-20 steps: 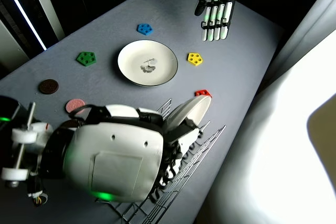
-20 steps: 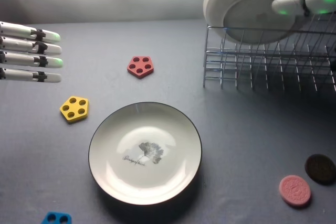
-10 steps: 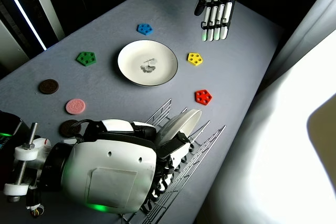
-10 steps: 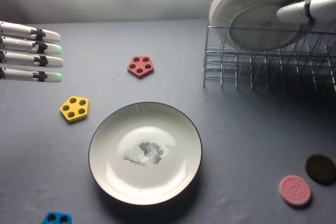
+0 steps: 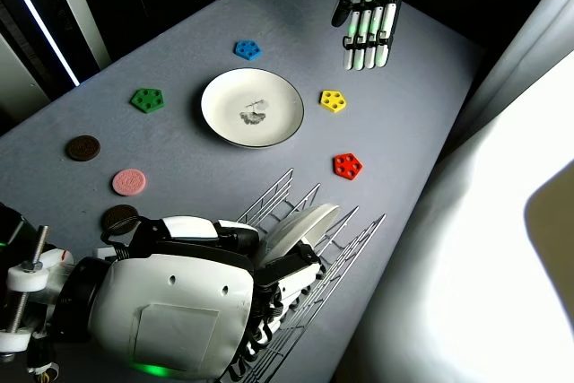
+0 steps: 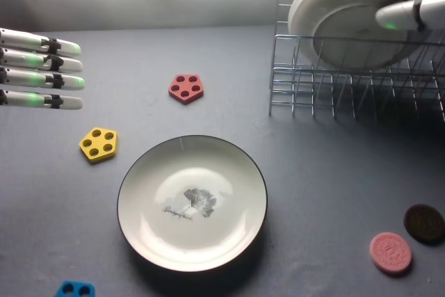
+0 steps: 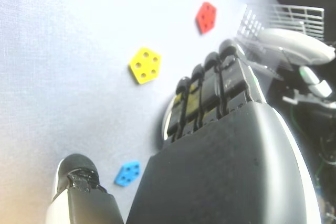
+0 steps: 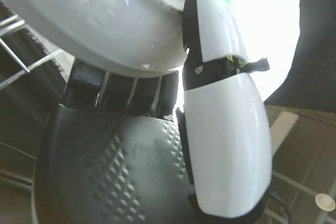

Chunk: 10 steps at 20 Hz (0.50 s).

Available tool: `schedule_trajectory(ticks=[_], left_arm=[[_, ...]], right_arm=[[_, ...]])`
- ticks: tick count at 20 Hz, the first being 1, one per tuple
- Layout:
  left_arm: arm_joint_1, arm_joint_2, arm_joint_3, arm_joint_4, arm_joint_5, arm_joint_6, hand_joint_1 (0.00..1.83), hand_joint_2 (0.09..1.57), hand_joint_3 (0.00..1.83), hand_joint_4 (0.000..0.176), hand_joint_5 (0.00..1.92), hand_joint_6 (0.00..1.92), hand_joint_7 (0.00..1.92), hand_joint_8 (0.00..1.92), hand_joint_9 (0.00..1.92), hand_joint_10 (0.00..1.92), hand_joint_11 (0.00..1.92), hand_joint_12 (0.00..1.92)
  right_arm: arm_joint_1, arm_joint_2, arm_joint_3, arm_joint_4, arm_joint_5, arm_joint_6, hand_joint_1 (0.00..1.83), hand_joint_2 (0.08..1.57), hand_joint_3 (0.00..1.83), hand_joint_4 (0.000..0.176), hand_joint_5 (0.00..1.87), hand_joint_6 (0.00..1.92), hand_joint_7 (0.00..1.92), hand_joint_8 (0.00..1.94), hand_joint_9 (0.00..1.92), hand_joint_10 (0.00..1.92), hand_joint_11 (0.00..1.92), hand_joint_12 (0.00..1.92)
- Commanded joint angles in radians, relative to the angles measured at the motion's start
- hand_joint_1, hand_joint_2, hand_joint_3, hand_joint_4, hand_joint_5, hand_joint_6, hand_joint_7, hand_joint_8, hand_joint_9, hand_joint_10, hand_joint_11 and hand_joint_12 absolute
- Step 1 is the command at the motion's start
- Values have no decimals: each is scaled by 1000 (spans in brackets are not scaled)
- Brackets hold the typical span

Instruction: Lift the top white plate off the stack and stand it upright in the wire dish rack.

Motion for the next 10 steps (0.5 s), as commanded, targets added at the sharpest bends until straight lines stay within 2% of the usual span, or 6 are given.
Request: schedule_trajectory(ticks=[1, 2, 3, 4, 5, 10], left_arm=[[-18, 13, 5, -78, -39, 5, 150, 863, 0, 0, 43, 7, 36, 7, 43, 9, 72, 25], [-18, 13, 5, -77, -38, 5, 138, 867, 0, 0, 33, 2, 26, 2, 32, 3, 57, 18], [-18, 13, 5, -77, -47, 5, 147, 868, 0, 0, 27, 0, 22, 0, 29, 1, 50, 15], [-18, 13, 5, -77, -49, 5, 142, 864, 0, 0, 39, 5, 35, 6, 40, 6, 67, 22], [-18, 13, 4, -78, -49, 4, 137, 867, 0, 0, 29, 0, 29, 2, 37, 4, 63, 20], [-18, 13, 3, -82, -48, 2, 125, 870, 2, 0, 30, 0, 22, 0, 19, 0, 44, 11]], right_arm=[[8, 22, 7, 25, 151, 23, 1150, 1159, 2, 0, 879, 1121, 927, 41, 985, 19, 1000, 276], [6, 23, 7, 24, 151, 25, 1146, 1160, 0, 0, 880, 1118, 909, 8, 971, 4, 1026, 201], [5, 24, 5, 24, 151, 25, 1238, 1097, 0, 0, 779, 445, 882, 1, 948, 0, 1031, 155], [4, 26, 4, 24, 151, 26, 1240, 1074, 0, 0, 809, 151, 862, 0, 939, 0, 1035, 127], [3, 27, 3, 24, 151, 26, 1230, 1064, 0, 0, 827, 47, 858, 0, 931, 1, 1037, 109], [-4, 31, 2, 18, 160, 31, 1172, 1041, 0, 0, 776, 0, 818, 6, 885, 6, 1001, 83]])
